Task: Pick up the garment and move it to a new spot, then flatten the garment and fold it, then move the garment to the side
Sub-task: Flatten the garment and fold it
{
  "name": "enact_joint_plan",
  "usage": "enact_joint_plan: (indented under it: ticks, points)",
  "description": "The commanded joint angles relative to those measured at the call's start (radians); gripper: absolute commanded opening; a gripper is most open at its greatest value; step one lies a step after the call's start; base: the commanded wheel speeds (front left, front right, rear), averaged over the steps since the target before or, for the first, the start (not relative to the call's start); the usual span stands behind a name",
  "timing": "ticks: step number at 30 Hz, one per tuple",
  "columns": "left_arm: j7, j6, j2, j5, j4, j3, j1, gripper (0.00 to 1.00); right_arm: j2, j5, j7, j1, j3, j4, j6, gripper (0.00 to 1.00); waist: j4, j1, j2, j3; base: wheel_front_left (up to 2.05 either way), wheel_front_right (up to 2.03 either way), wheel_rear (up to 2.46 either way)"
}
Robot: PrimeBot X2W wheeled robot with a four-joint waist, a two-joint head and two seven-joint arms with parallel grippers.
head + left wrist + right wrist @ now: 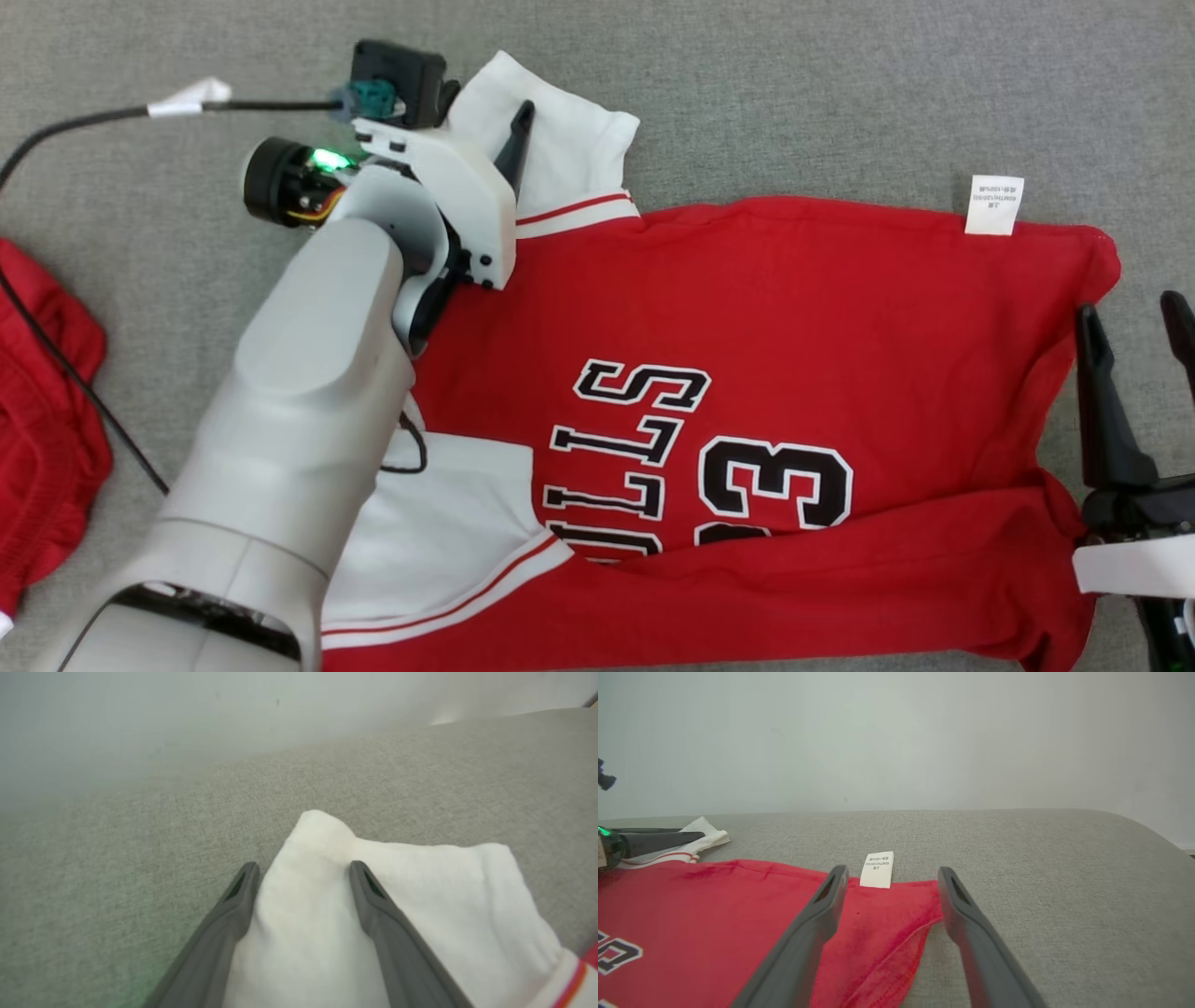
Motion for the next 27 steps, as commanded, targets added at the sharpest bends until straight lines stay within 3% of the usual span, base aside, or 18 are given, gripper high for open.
enact_joint_plan:
  ticks: [1,2,11,21,22,23,24,27]
  points:
    - [0.008,-0.009,0.000,-0.017,0.037,-0.005,0.008,0.38,-0.013,0.007,-0.004,-0.021,-0.013,0.019,-0.003,1.00,0.000,-0.0001,0.0000,-0.001,0.00,0.00,0.00]
    - [0.002,-0.014,-0.002,-0.016,0.053,-0.006,-0.002,0.00,-0.019,0.012,-0.006,-0.027,-0.018,0.031,-0.003,1.00,0.000,-0.0001,0.0000,-0.003,0.00,0.00,0.00]
    - [-0.122,-0.027,-0.016,-0.019,0.104,-0.018,-0.081,0.00,-0.117,0.061,0.000,-0.127,-0.020,0.225,-0.003,1.00,0.043,-0.0001,0.0000,-0.007,0.00,0.00,0.00]
    - [-0.201,-0.042,-0.027,-0.043,0.125,-0.030,-0.106,0.00,-0.192,0.149,0.055,-0.241,0.137,0.492,-0.003,0.97,0.080,-0.0001,0.0000,0.000,0.00,0.00,0.00]
    - [-0.207,-0.043,-0.027,-0.047,0.126,-0.031,-0.105,0.00,-0.201,0.158,0.067,-0.243,0.156,0.507,-0.003,0.42,0.082,-0.0001,0.0000,-0.001,0.00,0.00,0.00]
    - [-0.216,-0.045,-0.027,-0.054,0.126,-0.028,-0.102,0.00,-0.207,0.175,0.077,-0.246,0.176,0.516,-0.003,0.06,0.084,-0.0001,0.0000,-0.003,0.00,0.00,0.00]
    - [-0.223,-0.045,-0.027,-0.058,0.127,-0.027,-0.098,0.00,-0.216,0.190,0.091,-0.247,0.198,0.523,-0.003,0.00,0.085,-0.0001,0.0000,-0.007,0.00,0.00,0.00]
    - [-0.249,-0.049,-0.025,-0.075,0.125,-0.019,-0.084,0.00,-0.256,0.217,0.085,-0.260,0.232,0.515,-0.003,0.00,0.088,-0.0001,0.0000,-0.021,0.00,0.00,0.00]
